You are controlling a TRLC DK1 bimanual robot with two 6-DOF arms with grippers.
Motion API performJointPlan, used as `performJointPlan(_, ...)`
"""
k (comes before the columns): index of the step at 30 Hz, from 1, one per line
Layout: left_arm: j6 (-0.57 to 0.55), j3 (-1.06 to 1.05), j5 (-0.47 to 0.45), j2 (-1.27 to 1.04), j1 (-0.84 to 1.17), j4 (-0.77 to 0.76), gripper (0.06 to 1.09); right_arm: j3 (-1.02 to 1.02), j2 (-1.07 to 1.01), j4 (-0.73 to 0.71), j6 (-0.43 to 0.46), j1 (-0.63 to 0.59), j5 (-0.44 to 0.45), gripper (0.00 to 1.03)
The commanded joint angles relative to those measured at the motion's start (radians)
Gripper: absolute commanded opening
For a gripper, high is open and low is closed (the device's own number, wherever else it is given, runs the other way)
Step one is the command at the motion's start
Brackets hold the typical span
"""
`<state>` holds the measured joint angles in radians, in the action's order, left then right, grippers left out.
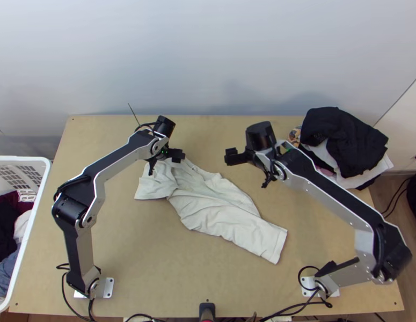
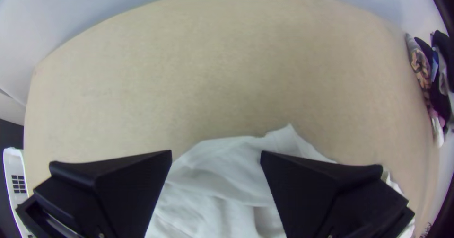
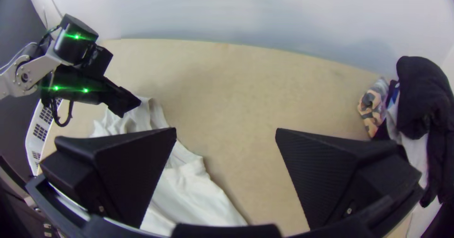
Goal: Fold the t-shirt
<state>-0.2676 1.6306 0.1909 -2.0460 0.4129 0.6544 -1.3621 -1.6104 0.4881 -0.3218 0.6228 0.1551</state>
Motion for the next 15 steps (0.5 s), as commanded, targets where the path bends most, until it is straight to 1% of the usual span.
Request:
performJointPlan(1, 0.005, 0.009, -0.031, -0.042, -0.008, 0.005, 0.94, -0.065, -0.083, 0.023, -0.059, -0.037, -0.106, 0.98)
performJointPlan(4, 0.005, 0.008, -0.031, -0.060, -0.006, 0.010, 0.94, -0.063, -0.117, 0.037, -0.057, -0.046, -0.167, 0.98)
performJointPlan(5, 0.005, 0.008, -0.031, -0.063, -0.006, 0.010, 0.88, -0.060, -0.128, 0.040, -0.057, -0.046, -0.187, 0.97)
performJointPlan(7, 0.002, 0.005, -0.031, -0.063, -0.008, 0.002, 0.75, -0.051, -0.151, 0.047, -0.057, -0.046, -0.226, 0.97)
performJointPlan(9, -0.001, 0.002, -0.031, -0.056, -0.008, -0.009, 0.59, -0.043, -0.169, 0.055, -0.062, -0.044, -0.270, 0.97)
performJointPlan(11, -0.002, -0.002, -0.030, -0.040, -0.008, -0.019, 0.37, -0.045, -0.187, 0.078, -0.074, -0.044, -0.322, 0.97)
performJointPlan(13, 0.005, -0.008, -0.030, -0.020, -0.008, -0.039, 0.13, -0.032, -0.198, 0.081, -0.080, -0.043, -0.353, 0.96)
performJointPlan(14, 0.005, -0.012, -0.028, -0.011, -0.008, -0.042, 0.10, -0.025, -0.204, 0.081, -0.080, -0.040, -0.358, 0.95)
performJointPlan(15, 0.005, -0.018, -0.030, 0.000, -0.008, -0.044, 0.10, -0.019, -0.210, 0.081, -0.080, -0.037, -0.362, 0.92)
